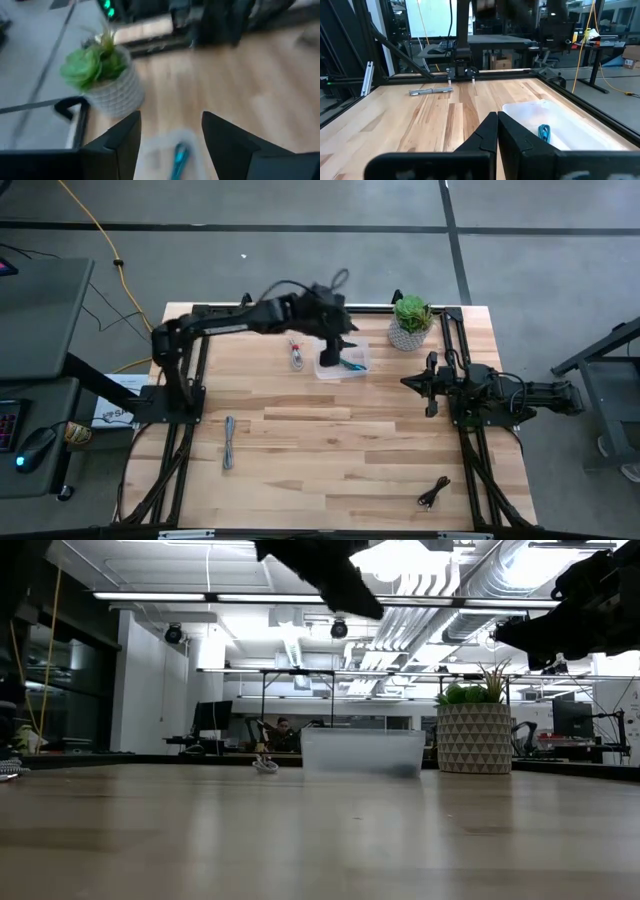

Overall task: Pick and place USB-C Cables
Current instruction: Put the white charger cable into the transparent bin

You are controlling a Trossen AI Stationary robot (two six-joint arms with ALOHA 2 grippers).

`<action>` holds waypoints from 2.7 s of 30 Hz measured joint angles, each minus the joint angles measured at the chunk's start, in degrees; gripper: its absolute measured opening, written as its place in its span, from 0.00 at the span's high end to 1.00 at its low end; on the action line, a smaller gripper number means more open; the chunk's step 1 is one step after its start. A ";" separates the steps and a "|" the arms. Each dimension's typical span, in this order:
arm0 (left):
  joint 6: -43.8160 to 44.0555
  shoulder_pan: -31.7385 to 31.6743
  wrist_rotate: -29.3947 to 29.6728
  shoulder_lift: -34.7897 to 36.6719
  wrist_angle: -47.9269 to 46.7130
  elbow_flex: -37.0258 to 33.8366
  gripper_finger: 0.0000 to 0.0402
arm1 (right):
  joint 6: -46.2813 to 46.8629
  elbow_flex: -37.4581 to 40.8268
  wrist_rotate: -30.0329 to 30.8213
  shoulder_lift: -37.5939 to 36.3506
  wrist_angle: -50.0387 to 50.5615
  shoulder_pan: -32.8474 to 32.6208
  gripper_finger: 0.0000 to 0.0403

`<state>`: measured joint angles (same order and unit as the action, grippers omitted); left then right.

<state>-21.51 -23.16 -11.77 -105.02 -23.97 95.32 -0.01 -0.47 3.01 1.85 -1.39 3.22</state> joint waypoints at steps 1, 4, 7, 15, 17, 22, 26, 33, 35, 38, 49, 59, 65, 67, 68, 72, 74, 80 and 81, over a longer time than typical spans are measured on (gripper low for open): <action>1.70 -0.77 -2.65 1.16 1.95 -1.93 0.54 | 0.00 0.00 0.02 0.00 0.02 0.02 1.00; 6.72 -1.63 -7.46 4.35 12.86 -10.47 0.55 | 0.01 0.00 0.02 0.02 0.01 0.00 1.00; 10.83 -1.97 -8.55 8.75 27.74 -21.67 0.57 | 0.00 0.01 0.01 0.01 0.00 0.00 1.00; 17.13 -4.05 -8.39 25.31 54.98 -49.97 0.59 | 0.00 0.00 0.00 0.02 0.01 0.02 1.00; 18.79 -4.31 -7.92 29.38 60.28 -55.72 0.59 | 0.01 0.00 0.02 0.04 0.01 0.01 1.00; 19.93 -4.32 -2.23 37.27 68.13 -66.07 0.59 | 0.00 0.00 0.01 0.02 0.02 0.01 1.00; 22.63 -4.33 0.74 40.14 68.39 -69.04 0.59 | 0.00 0.00 0.00 0.02 0.00 0.00 1.00; 24.89 -4.15 -3.10 40.68 67.01 -69.36 0.59 | 0.00 0.00 0.00 0.03 0.00 0.02 1.00; 24.53 -4.15 -4.90 40.68 66.88 -69.36 0.59 | 0.00 0.00 0.00 0.04 0.00 0.01 1.00; 24.28 -4.15 -9.12 40.68 66.55 -69.36 0.59 | 0.00 0.00 0.01 0.03 0.00 0.02 1.00; 24.94 -4.11 -22.54 40.68 64.94 -69.36 0.59 | 0.01 0.00 0.00 0.02 -0.03 0.01 1.00; 22.79 -3.23 -5.42 40.68 64.94 -69.36 0.59 | 11.29 0.00 3.43 0.03 -8.23 0.03 1.00; 22.81 -2.97 -2.64 40.68 63.64 -69.36 0.59 | 8.97 0.00 14.41 0.46 -17.30 0.17 0.99; 22.79 -2.97 -2.94 40.68 62.98 -69.36 0.59 | 7.95 -0.17 15.02 0.47 -16.75 0.17 0.97; 22.80 -2.97 -2.97 40.68 62.39 -69.36 0.59 | 7.67 -0.38 15.02 0.73 -15.93 0.17 0.94; 22.81 -2.97 -2.98 40.68 59.89 -69.35 0.59 | 7.54 -2.01 15.04 3.23 -15.75 0.17 0.76; 22.78 -2.97 -3.00 40.66 59.50 -69.36 0.59 | 8.47 -2.71 15.05 5.47 -15.59 0.17 0.66; 18.49 -3.01 5.32 40.16 50.40 -64.96 0.59 | 12.88 -6.20 18.02 13.96 -11.63 0.17 0.44; 16.61 -3.12 7.94 39.46 43.94 -61.97 0.59 | 12.71 -6.85 18.27 15.44 -10.81 0.17 0.42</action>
<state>-4.90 -26.28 -3.83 -65.55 19.97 33.34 12.70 -7.32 21.28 17.28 -12.19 3.40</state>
